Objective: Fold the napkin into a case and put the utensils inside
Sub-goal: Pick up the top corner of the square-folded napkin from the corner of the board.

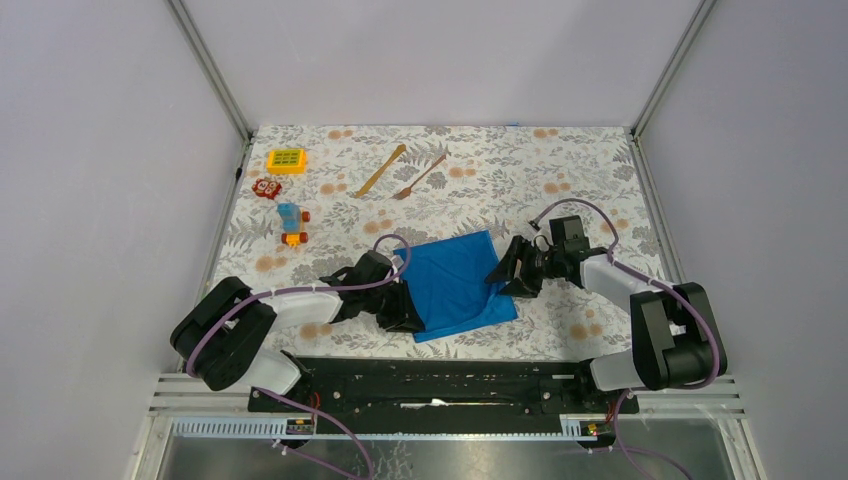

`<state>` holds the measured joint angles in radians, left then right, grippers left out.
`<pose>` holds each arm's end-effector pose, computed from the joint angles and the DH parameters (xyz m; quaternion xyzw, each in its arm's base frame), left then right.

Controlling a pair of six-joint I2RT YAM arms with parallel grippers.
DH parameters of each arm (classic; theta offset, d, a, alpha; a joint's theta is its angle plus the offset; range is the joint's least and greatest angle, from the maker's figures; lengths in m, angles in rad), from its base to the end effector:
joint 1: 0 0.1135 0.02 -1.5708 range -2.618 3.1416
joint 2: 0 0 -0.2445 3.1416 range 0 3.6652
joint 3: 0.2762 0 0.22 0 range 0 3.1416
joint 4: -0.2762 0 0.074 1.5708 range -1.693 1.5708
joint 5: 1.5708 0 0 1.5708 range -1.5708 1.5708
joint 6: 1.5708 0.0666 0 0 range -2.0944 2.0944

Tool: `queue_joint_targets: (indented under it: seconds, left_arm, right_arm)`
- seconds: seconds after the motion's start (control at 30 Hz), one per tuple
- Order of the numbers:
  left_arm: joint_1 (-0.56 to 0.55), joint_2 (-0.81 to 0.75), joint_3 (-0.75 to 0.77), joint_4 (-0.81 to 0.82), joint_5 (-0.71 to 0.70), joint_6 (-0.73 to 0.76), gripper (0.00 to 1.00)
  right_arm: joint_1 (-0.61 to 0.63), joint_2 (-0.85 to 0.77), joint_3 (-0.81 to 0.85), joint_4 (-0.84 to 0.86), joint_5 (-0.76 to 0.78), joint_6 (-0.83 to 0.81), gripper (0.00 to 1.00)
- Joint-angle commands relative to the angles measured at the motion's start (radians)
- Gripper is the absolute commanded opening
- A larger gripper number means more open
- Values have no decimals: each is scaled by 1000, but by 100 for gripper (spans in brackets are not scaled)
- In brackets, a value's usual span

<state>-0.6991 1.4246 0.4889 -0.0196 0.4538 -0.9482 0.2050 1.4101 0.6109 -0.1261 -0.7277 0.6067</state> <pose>0.1615 -0.1739 0.1113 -0.0477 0.9299 -0.3622 0.0433 0.2317 0.0934 0.1461 0.0662 0.8910 0.4271 0.1391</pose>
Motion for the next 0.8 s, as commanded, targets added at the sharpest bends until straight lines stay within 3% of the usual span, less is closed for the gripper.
queue_joint_targets:
  seconds: [0.0,0.77]
  left_arm:
    - [-5,21,-12,-2,-20,9,30]
    - [-5,27,-6,-9,-20,10,30]
  right_arm:
    - [9,-27,35,-1,-33,-24,67]
    - [25,106,-22,220,-83,24,67]
